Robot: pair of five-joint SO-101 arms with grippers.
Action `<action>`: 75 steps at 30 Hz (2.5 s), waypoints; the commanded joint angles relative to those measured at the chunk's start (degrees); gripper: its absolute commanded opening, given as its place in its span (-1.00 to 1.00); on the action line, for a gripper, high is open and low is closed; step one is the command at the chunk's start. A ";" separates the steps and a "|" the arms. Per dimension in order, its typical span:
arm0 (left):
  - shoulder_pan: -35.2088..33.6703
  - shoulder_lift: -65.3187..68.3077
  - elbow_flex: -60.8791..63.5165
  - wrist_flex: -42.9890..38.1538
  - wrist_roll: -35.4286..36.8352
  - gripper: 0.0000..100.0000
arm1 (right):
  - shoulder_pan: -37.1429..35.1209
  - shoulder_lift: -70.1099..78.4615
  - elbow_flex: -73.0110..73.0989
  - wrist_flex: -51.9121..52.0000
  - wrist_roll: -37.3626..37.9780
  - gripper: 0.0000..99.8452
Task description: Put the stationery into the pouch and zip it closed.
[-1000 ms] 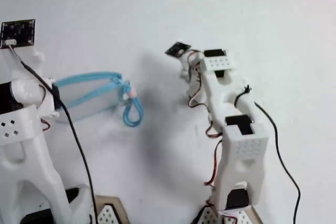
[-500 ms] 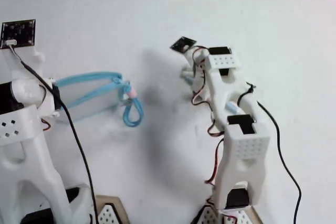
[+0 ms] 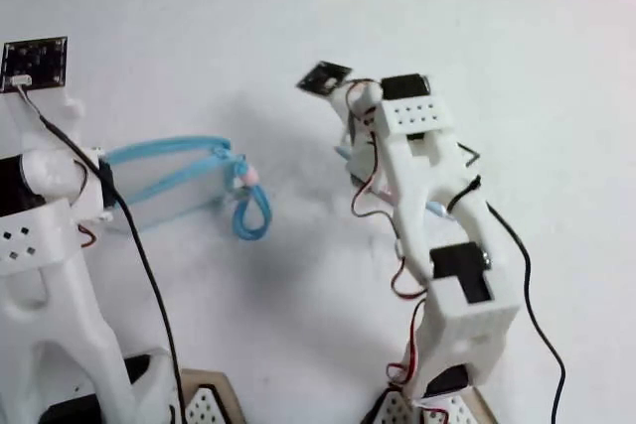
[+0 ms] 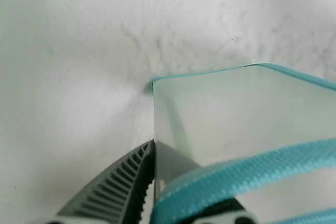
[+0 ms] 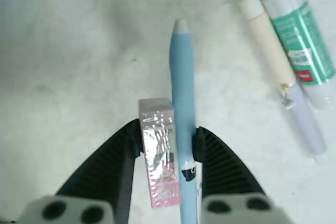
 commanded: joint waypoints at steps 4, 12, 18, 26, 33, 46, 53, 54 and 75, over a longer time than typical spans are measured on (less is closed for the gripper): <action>0.57 1.63 -0.09 -0.18 0.35 -0.96 | -4.00 -10.51 -0.53 2.68 -4.75 -0.96; 0.57 1.63 -0.09 -0.18 0.35 -0.96 | -9.36 -22.37 -0.88 1.27 -19.78 -0.96; 0.57 1.63 -0.18 -0.18 0.35 -0.96 | -12.70 -34.95 -0.88 -6.99 -36.84 -0.96; 0.57 1.63 -0.18 -0.18 0.35 -0.96 | -21.67 -51.56 -0.44 -25.27 -54.42 -0.96; 0.57 1.80 -0.18 -0.18 0.53 -0.96 | -29.58 -53.93 0.97 -38.20 -67.25 -0.96; 0.48 1.89 -0.35 -0.26 0.70 -0.96 | -30.02 -54.46 30.07 -66.33 -72.26 -0.97; 0.48 1.89 -0.44 -0.26 0.70 -0.96 | -30.02 -54.55 32.00 -66.77 -72.26 -0.97; 0.48 1.89 -0.44 -0.26 0.70 -0.96 | -30.02 -54.55 32.00 -66.77 -72.26 -0.97; 0.57 1.98 -0.62 -1.41 3.78 -0.96 | -35.12 -49.45 31.12 -70.29 -72.26 -0.97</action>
